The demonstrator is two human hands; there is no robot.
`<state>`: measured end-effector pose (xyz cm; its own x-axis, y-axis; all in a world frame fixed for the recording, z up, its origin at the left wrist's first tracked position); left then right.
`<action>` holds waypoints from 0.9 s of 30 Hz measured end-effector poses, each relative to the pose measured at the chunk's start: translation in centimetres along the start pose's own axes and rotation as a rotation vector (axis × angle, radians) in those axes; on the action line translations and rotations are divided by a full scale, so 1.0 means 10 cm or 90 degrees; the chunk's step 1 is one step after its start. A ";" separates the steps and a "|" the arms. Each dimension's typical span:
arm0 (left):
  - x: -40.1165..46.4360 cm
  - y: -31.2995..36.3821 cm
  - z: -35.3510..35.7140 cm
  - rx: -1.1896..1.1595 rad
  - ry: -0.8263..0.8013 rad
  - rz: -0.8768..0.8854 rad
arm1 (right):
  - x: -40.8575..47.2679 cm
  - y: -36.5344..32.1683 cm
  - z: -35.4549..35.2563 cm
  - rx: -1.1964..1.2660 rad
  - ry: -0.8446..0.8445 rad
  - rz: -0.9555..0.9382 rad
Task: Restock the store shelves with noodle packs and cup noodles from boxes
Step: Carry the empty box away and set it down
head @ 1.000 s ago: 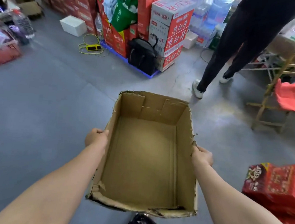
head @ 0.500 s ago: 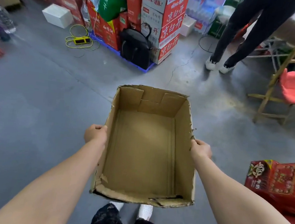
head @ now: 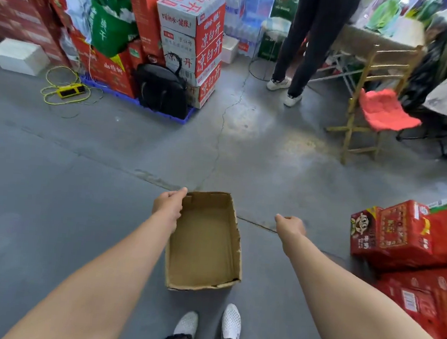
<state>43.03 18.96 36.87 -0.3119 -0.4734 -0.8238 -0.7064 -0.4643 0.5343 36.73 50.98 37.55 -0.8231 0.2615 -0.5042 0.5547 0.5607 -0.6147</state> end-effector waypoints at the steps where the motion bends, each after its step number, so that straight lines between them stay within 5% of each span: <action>1: -0.03 0.02 0.04 0.010 -0.026 0.002 | -0.04 -0.01 0.02 0.017 0.008 -0.003; 14: -0.51 -0.24 0.59 0.176 -0.217 -0.012 | -0.83 0.44 -0.24 0.192 0.121 0.071; 27: -2.19 -1.69 1.65 0.476 -0.402 0.070 | -2.32 2.45 -1.48 0.367 0.366 0.212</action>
<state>51.35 49.51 42.77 -0.5279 0.1023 -0.8431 -0.8055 0.2545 0.5352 67.55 70.30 43.19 -0.4547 0.7835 -0.4235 0.6246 -0.0585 -0.7788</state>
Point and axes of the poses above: each hand's wrist, its own x-axis towards the middle knuckle, its own z-axis out of the palm, y = z × x, the point moved 4 cm from there along x, towards the middle knuckle, and after that the axes turned 13 degrees about -z, right-handed, at the moved point
